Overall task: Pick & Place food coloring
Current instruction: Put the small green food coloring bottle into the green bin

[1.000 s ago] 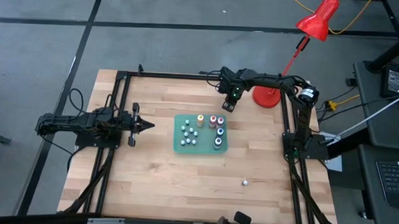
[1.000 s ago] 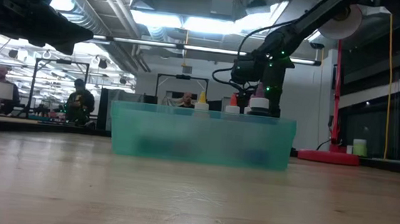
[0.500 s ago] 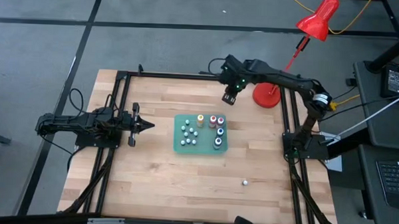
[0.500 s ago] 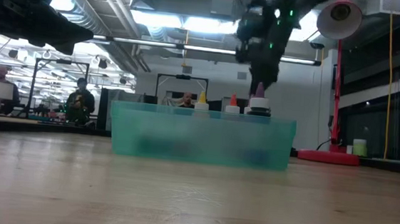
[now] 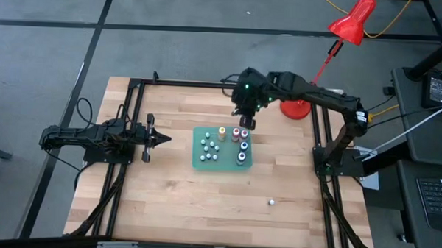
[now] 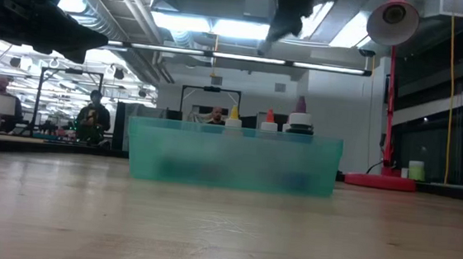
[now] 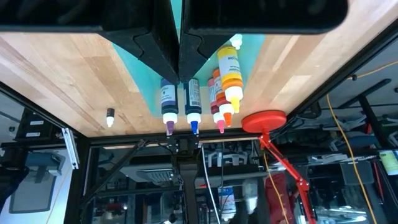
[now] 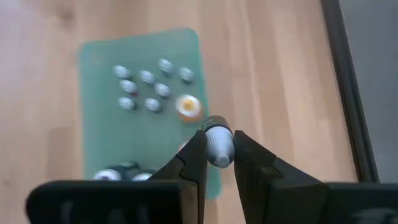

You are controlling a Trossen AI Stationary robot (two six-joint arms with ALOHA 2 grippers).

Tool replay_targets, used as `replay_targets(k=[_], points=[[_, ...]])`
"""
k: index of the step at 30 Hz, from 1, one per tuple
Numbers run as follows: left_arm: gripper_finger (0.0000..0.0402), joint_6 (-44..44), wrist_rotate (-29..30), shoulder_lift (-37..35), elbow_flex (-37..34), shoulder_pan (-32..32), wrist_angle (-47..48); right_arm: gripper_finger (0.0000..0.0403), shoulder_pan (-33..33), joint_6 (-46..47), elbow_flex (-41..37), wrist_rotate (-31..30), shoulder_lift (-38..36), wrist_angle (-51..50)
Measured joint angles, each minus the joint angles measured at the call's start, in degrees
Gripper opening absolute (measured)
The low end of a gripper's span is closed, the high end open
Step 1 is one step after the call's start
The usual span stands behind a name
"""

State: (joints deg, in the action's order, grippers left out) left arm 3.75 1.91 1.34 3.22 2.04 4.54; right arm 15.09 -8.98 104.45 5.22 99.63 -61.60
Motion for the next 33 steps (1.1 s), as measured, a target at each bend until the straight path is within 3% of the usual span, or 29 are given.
replay_targets(k=[7,14,21,33], points=[[0.0004,0.0,0.0,0.0,0.0,0.0,0.0,0.0063,-8.76,1.47,0.83,-1.71,0.0,0.03],[0.0004,0.0,0.0,0.0,0.0,0.0,0.0,0.0063,-14.8,8.6,-3.21,-3.69,1.07,2.12],[0.0004,0.0,0.0,0.0,0.0,0.0,0.0,0.0066,-17.38,14.6,-8.19,-3.71,5.9,8.03],[0.0004,0.0,0.0,0.0,0.0,0.01,0.0,0.0066,-17.6,17.86,-8.4,-3.68,16.84,10.84]])
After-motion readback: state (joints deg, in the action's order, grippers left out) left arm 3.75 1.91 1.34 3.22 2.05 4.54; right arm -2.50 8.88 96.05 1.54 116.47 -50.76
